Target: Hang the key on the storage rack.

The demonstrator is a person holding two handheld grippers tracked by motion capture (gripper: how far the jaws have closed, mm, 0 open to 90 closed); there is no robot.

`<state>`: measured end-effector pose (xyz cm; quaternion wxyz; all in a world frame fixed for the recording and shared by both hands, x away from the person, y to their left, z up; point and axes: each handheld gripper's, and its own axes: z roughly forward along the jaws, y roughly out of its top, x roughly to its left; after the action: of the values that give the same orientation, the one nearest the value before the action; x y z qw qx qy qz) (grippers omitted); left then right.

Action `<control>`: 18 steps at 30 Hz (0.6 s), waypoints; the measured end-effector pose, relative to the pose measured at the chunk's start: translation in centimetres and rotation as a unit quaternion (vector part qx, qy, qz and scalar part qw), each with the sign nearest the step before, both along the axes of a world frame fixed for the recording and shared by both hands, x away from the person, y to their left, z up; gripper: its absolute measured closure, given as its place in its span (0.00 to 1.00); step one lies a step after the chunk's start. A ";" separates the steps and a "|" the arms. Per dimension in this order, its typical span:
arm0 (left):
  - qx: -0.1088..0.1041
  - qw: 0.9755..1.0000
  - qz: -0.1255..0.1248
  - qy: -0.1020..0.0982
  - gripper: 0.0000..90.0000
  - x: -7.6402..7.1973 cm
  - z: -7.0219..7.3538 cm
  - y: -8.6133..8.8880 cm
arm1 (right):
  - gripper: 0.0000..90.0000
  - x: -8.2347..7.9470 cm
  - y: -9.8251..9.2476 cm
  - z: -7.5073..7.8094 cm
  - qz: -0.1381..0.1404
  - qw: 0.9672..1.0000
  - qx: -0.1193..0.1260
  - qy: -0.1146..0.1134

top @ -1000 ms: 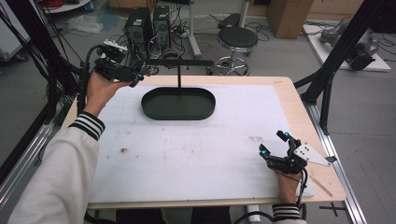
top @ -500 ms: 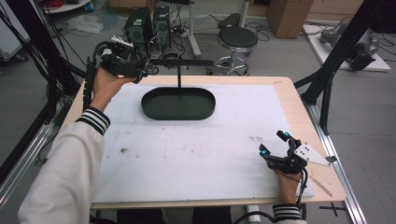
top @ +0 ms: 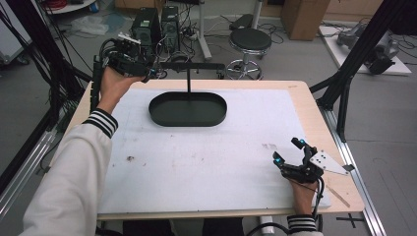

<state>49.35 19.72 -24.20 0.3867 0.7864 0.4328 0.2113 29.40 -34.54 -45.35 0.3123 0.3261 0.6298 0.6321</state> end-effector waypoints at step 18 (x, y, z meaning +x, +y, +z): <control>0.012 0.999 0.024 0.020 0.54 0.9 -2.6 1.6 | 0.09 0.0 0.0 0.0 -0.001 1.000 0.000 0.000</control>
<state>50.21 21.36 -26.83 0.3629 0.7847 0.4565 0.2102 29.40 -34.56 -45.36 0.3128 0.3266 0.6298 0.6316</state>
